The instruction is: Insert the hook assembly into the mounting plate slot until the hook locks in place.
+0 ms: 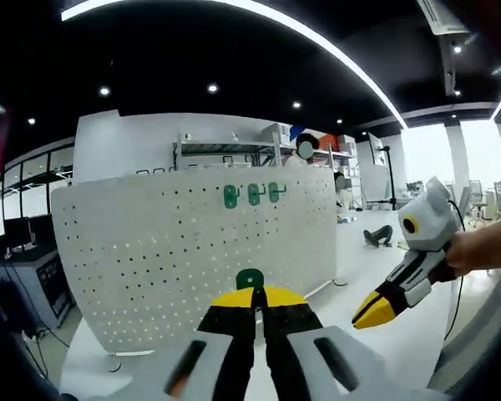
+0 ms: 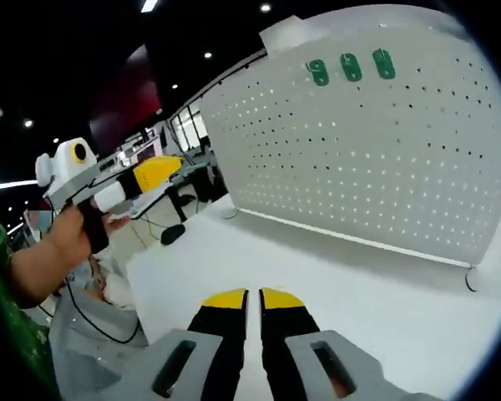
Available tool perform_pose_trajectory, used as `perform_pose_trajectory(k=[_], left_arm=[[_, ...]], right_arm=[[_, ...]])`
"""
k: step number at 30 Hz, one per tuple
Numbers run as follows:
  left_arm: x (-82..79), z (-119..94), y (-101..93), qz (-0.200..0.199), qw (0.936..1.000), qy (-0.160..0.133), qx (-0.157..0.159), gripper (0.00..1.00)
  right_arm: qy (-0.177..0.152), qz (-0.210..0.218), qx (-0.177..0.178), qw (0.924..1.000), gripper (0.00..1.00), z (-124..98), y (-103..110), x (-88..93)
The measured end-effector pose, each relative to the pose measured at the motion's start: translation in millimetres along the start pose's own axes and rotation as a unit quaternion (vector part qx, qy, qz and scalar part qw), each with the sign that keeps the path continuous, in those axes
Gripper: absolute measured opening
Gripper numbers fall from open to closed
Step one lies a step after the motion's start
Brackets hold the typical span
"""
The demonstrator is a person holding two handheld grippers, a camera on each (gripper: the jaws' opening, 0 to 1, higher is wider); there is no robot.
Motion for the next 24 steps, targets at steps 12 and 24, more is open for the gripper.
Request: perform_pose_trajectory(k=[12, 24], left_arm=[[-4.7, 0, -4.8, 0.003, 1.0000, -0.001, -0.006, 0.02], [-7.5, 1, -8.6, 0.003, 0.9999, -0.002, -0.010, 0.02]], right_arm=[[-0.039, -0.038, 0.007, 0.9985, 0.16, -15, 6, -11.8], [-0.086, -0.076, 0.007, 0.9934, 0.43, -31, 16, -22.9]])
Point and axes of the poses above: the point that each gripper's makers call its tool centre point, and the gripper's own axes: z roughly forward along the fingers, y roughly to its left, x roughly out of its underside, the point moved 8 cm from there along -z, roughly backward along the fingers, and after that the axes turned 9 degrees about y, right-handed, at the moved point
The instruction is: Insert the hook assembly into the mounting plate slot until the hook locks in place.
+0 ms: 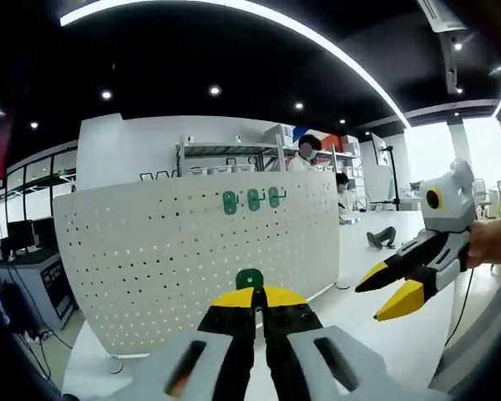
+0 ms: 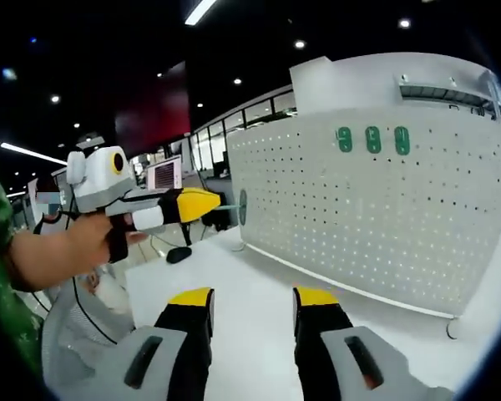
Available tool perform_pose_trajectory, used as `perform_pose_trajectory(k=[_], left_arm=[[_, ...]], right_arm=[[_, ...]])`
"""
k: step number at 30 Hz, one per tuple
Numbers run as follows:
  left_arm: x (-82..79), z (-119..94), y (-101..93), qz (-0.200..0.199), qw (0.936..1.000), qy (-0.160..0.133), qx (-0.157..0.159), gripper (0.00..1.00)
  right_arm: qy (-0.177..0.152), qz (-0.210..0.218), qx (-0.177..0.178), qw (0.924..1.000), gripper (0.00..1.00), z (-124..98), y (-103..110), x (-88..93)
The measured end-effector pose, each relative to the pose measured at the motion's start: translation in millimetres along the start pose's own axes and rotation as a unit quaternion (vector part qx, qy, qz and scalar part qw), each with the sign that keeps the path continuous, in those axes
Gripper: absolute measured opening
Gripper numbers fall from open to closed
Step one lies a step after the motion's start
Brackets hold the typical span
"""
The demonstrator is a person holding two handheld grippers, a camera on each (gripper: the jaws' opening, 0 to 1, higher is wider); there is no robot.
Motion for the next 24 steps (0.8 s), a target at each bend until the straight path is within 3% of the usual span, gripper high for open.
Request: perform_pose_trajectory(k=[8, 11, 18, 24], left_arm=[[-0.8, -2, 1.1, -0.003, 1.0000, -0.001, -0.009, 0.02], [-1.7, -2, 1.5, -0.004, 0.9999, -0.002, -0.012, 0.02], [-3.4, -4, 0.0, -0.006, 0.9998, -0.004, -0.020, 0.02], [-4.4, -3, -2.3, -0.014, 0.9994, -0.006, -0.030, 0.02]], right_arm=[[-0.027, -0.020, 0.012, 0.9994, 0.71, -6, 4, -8.1], [-0.040, -0.029, 0.015, 0.9987, 0.87, -7, 7, -11.3], [-0.055, -0.039, 0.005, 0.9977, 1.00, -13, 12, -17.5], [-0.059, -0.043, 0.004, 0.9974, 1.00, -18, 12, -20.8]])
Point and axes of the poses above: the point that each gripper's makers call its tool centre point, and the gripper's own axes: z roughly forward along the fingers, y roughly to its left, x roughly out of its underside, the point moved 8 cm from there along -z, roughly backward along the fingers, and after that the axes turned 9 degrees about y, right-handed, at the moved point
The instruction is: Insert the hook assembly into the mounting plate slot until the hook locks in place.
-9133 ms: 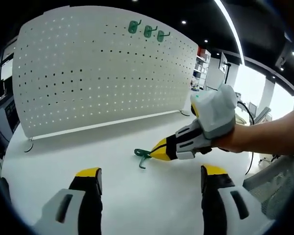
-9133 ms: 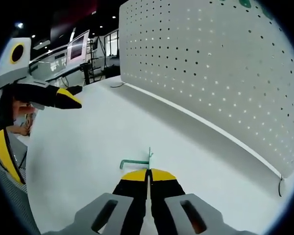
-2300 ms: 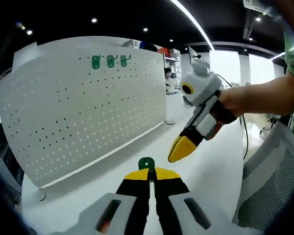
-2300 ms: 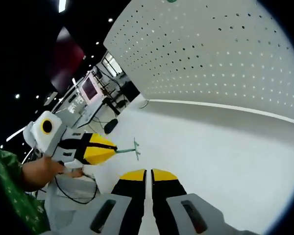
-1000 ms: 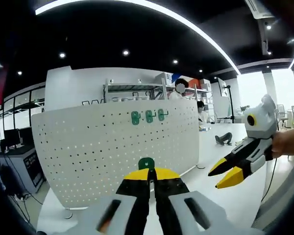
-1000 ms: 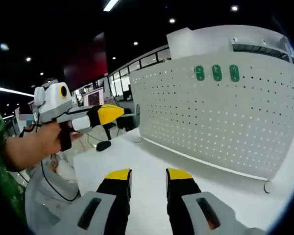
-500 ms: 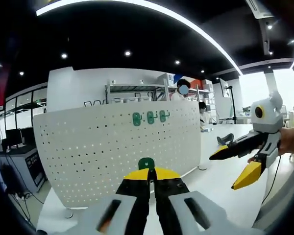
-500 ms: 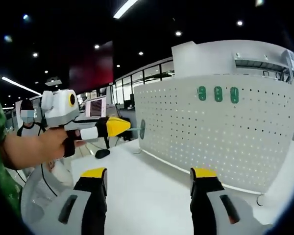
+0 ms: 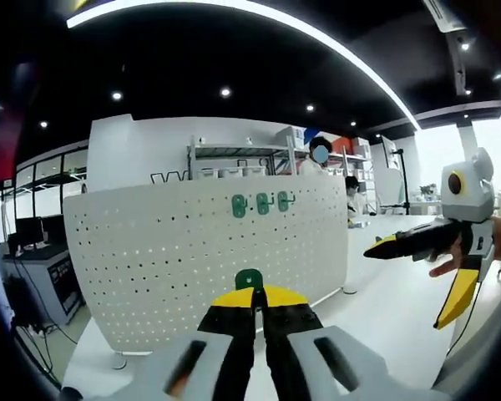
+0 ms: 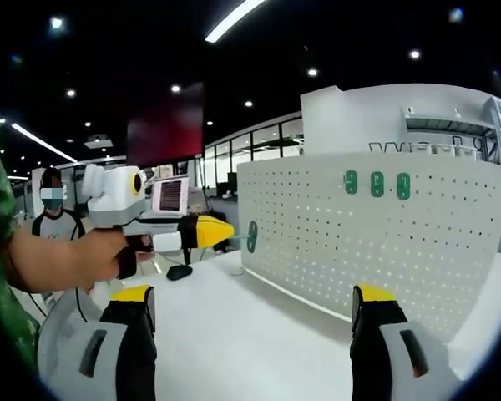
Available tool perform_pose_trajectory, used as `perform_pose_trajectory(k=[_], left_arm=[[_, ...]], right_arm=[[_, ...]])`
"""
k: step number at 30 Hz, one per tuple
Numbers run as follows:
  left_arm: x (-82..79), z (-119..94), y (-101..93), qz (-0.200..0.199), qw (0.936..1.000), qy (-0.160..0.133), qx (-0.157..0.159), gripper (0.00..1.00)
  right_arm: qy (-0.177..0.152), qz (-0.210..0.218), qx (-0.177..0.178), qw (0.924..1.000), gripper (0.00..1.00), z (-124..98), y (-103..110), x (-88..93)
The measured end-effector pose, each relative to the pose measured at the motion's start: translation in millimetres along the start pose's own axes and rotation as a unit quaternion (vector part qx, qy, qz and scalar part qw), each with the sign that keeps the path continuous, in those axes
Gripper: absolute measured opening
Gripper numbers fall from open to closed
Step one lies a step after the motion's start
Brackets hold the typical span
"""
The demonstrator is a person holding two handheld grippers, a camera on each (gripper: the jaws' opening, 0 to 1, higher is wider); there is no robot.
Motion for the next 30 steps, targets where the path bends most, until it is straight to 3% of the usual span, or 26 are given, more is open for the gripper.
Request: perform_pose_trajectory(k=[16, 30], left_arm=[[-17.6, 13, -8.1, -0.028, 0.9987, -0.019, -0.037, 0.02], [-64.7, 47, -2.3, -0.042, 0.9948, -0.066, -0.065, 0.02]], right_arm=[[-0.017, -0.002, 0.001, 0.9999, 1.00, -18, -9, -8.4], [-0.019, -0.002, -0.001, 0.9998, 1.00, -18, -24, -11.9]])
Point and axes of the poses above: the point that each gripper's makers call its tool centre point, and the gripper's own axes: z roughly forward along the fingers, y roughly to its left, x roughly out of its underside, the point moved 8 cm from there along -z, roughly backward along the fingers, and after that the axes turned 9 degrees about y, right-handed, at the moved point
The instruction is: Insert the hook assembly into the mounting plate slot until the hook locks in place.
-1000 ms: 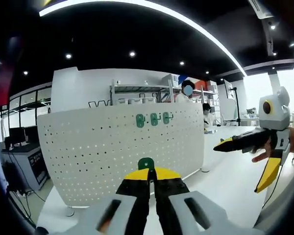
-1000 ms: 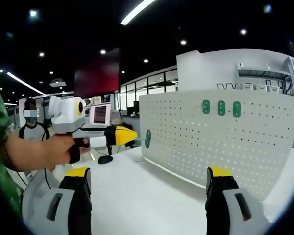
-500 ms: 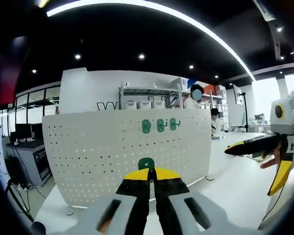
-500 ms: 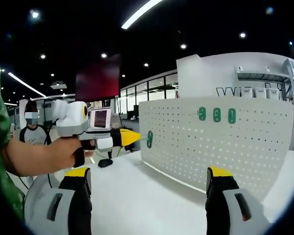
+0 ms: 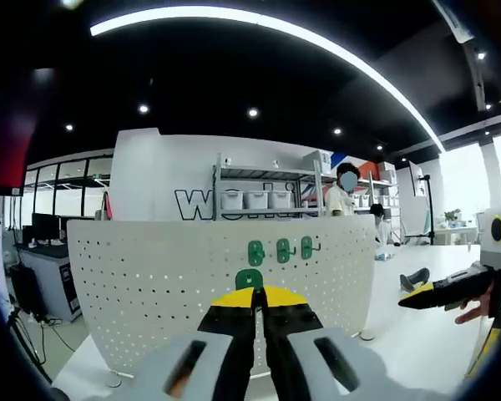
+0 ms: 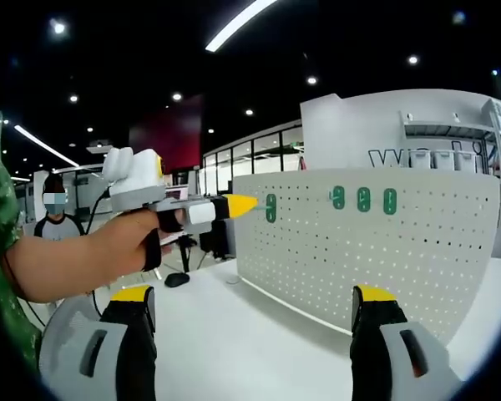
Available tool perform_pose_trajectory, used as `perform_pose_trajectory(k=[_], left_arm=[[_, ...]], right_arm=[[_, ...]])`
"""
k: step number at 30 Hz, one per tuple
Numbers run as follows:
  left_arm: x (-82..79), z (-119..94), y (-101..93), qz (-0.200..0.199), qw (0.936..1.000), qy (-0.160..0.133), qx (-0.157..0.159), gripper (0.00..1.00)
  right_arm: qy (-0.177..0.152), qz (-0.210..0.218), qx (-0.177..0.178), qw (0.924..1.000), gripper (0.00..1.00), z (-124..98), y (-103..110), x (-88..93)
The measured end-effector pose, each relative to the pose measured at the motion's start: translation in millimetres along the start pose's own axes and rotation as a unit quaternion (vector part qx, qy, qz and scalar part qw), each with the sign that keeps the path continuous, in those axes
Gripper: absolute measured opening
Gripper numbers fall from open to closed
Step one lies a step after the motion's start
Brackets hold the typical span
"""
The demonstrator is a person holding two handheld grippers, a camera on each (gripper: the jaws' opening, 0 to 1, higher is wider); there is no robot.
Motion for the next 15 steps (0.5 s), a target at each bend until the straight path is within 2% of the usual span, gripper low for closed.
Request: perform_pose_trajectory(k=[6, 15], left_arm=[[-13.2, 17, 0.1, -0.002, 0.9998, -0.017, -0.013, 0.02], [-19.4, 37, -0.5, 0.007, 0.9995, -0.026, -0.019, 0.02]], right_arm=[[0.003, 0.002, 0.001, 1.0000, 1.00, 1, -6, 1.3], [0.002, 0.007, 0.005, 1.0000, 1.00, 1, -15, 1.9]])
Point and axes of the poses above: the point that each gripper's makers call its tool centre point, and the gripper's own axes: z roughly forward along the fingers, y roughly to its left, x roughly out of its underside, the point moved 8 cm from there along -z, roughly backward along the fingers, and after that the axes turned 9 degrees about y, right-handed, at the moved point
